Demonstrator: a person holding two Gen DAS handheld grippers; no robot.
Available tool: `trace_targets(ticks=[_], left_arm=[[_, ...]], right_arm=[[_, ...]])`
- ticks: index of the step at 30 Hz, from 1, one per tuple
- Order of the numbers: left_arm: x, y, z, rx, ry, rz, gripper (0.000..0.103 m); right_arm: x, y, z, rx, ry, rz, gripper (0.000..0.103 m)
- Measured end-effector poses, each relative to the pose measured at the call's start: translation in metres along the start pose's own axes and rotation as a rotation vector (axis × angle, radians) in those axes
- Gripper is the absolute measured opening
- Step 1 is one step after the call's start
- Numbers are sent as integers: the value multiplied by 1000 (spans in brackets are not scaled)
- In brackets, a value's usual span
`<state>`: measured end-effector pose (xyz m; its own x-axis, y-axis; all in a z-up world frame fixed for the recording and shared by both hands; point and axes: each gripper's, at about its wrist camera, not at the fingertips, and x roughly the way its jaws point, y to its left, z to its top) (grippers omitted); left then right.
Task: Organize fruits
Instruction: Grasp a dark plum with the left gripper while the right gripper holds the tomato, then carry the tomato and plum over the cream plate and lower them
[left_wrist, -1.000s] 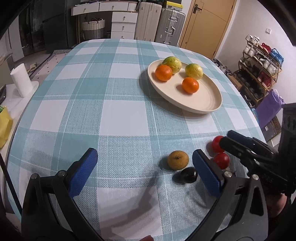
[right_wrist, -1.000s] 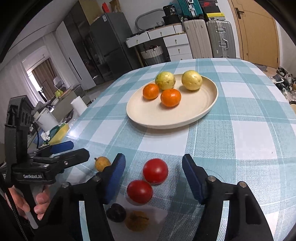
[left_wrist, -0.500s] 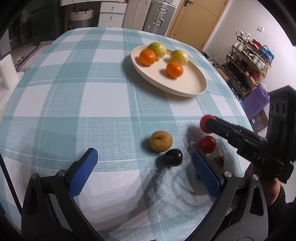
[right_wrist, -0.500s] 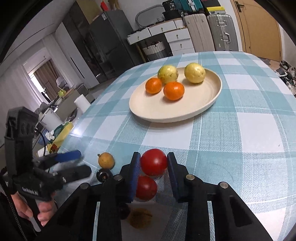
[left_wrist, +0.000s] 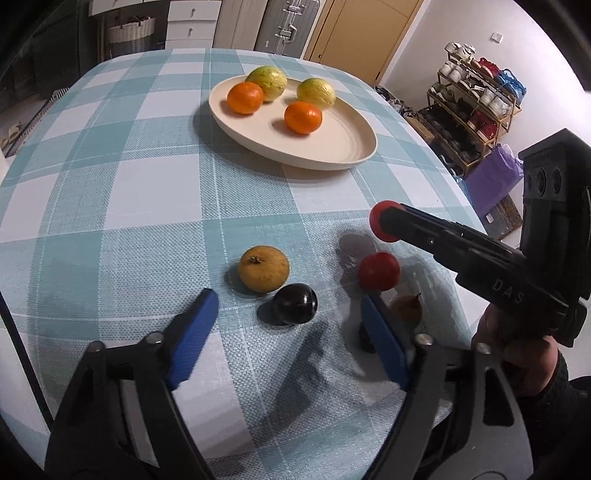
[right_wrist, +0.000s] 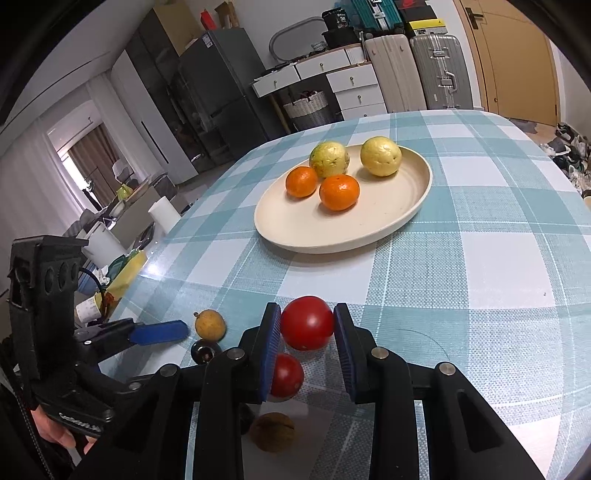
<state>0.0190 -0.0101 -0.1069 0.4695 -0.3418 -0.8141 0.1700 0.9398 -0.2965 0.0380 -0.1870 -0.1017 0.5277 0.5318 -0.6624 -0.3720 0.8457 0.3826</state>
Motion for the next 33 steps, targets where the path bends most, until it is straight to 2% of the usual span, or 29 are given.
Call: trace_targets(ticks=[1, 2, 3, 5, 7, 11, 33], left_arm=[[1, 0, 0, -2, 4, -6, 60], [1, 0, 1, -2, 7, -2, 56], [2, -1, 1, -1, 11, 3, 47], [2, -1, 2, -4, 20, 4, 39], [3, -2, 2, -4, 34, -21, 21], [2, -6, 3, 10, 38, -49, 21], [-21, 0, 13, -12, -2, -84, 20]], right_arm=[[0, 0, 0, -1, -1, -1, 30], [-1, -1, 0, -2, -2, -3, 30], [-2, -1, 0, -2, -4, -3, 30], [-3, -2, -1, 1, -8, -4, 30], [-5, -4, -2, 7, -9, -3, 30], [-7, -7, -5, 11, -9, -10, 30], [-7, -2, -1, -22, -24, 28, 30]])
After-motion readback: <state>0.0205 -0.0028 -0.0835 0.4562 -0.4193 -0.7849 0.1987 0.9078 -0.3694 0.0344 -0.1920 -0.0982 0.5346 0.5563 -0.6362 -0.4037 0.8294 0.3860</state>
